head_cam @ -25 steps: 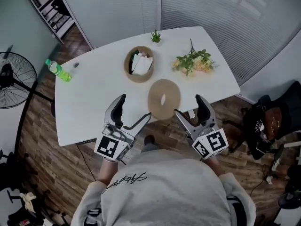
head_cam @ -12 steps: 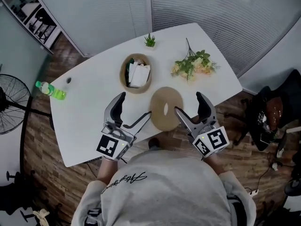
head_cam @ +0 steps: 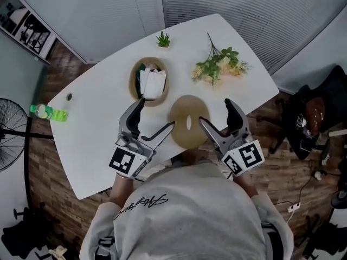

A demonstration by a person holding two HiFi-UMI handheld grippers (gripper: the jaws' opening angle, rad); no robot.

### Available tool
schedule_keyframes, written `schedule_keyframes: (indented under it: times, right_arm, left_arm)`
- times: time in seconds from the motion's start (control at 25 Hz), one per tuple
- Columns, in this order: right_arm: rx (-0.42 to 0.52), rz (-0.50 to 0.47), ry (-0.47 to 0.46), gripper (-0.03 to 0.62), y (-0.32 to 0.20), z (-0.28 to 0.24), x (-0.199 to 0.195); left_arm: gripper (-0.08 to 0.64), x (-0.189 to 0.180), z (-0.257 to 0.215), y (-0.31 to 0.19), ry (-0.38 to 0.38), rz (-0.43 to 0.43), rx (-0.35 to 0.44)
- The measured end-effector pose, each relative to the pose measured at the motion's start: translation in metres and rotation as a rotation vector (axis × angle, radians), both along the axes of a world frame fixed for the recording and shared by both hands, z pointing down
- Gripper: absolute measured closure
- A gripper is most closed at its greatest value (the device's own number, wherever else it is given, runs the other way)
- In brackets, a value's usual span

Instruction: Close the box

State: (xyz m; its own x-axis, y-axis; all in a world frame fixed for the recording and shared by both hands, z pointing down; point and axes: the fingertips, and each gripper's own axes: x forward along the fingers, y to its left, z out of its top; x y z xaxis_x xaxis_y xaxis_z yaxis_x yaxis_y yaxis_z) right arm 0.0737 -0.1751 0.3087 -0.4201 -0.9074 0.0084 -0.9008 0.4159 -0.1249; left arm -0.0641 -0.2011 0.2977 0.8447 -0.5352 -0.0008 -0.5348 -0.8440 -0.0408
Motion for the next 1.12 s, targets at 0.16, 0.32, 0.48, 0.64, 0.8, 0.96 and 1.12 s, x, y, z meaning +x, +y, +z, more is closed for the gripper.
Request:
schedule_keyframes:
  times: [0.16,0.32,0.48,0.64,0.8,0.96,1.12]
  right_arm:
    - [-0.004,-0.019,-0.002,0.199,0.0,0.0,0.009]
    - [-0.002,-0.053,0.015,0.199,-0.005,0.001,0.017]
    - [-0.039,-0.1,0.043,0.198,-0.005,0.012,0.015]
    - [-0.053,-0.166,0.064,0.188,-0.002,0.022,0.014]
    - [-0.071,-0.266,0.095,0.158,0.004,0.039,0.003]
    - [-0.108,-0.323,0.106,0.131,0.013,0.06,-0.001]
    - [-0.15,-0.378,0.111,0.105,0.019,0.083,-0.003]
  left_arm:
    - [0.147,0.01,0.002,0.002,0.004,0.013,-0.007]
    - [0.147,0.023,0.004,0.003,-0.017,0.025,-0.007]
    - [0.147,0.03,0.012,0.017,-0.061,0.044,-0.018]
    - [0.147,0.037,0.024,0.025,-0.073,0.08,-0.041]
    - [0.147,0.036,0.038,0.03,-0.078,0.095,-0.075]
    - [0.143,0.033,0.058,0.036,-0.094,0.106,-0.125]
    - [0.134,0.032,0.078,0.037,-0.127,0.121,-0.154]
